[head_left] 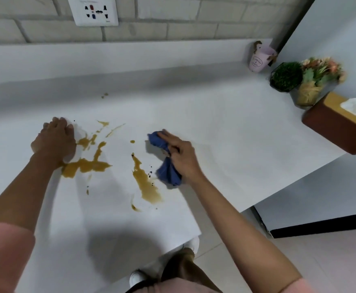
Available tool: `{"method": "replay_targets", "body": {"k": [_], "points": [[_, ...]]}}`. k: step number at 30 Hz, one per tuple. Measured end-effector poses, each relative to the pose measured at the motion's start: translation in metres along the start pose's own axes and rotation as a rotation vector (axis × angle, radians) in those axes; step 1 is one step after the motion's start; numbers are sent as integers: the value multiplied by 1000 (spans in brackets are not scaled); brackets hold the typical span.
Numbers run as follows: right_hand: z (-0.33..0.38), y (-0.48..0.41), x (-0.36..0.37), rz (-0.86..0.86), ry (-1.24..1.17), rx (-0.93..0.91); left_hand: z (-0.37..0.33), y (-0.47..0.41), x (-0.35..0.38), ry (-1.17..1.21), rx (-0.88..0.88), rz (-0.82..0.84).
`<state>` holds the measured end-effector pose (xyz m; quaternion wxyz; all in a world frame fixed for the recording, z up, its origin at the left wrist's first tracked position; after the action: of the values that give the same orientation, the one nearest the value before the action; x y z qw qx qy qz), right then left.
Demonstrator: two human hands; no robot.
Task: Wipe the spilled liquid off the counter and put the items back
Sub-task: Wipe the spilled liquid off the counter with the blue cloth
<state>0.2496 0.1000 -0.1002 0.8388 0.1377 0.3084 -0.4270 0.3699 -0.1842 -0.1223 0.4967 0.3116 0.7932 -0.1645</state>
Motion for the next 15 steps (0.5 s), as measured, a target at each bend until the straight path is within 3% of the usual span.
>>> {"method": "replay_targets", "body": {"k": [3, 8, 15], "points": [[-20, 1, -26, -122, 119, -38, -1, 1, -1, 6, -7, -3], [-40, 0, 12, -255, 723, 17, -3, 3, 0, 35, -38, -35], [-28, -97, 37, -142, 775, -14, -4, 3, 1, 85, -99, -20]]}}
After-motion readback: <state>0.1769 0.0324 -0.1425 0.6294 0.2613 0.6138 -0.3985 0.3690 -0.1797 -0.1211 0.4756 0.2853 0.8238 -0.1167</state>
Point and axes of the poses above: each hand's wrist, its own y-axis away from the middle knuckle, its own x-axis out of the palm, z = x × y, the point moved 1 cm from there along -y, towards the middle knuckle, and after that the axes turned 12 degrees about y, right-handed, at the moved point
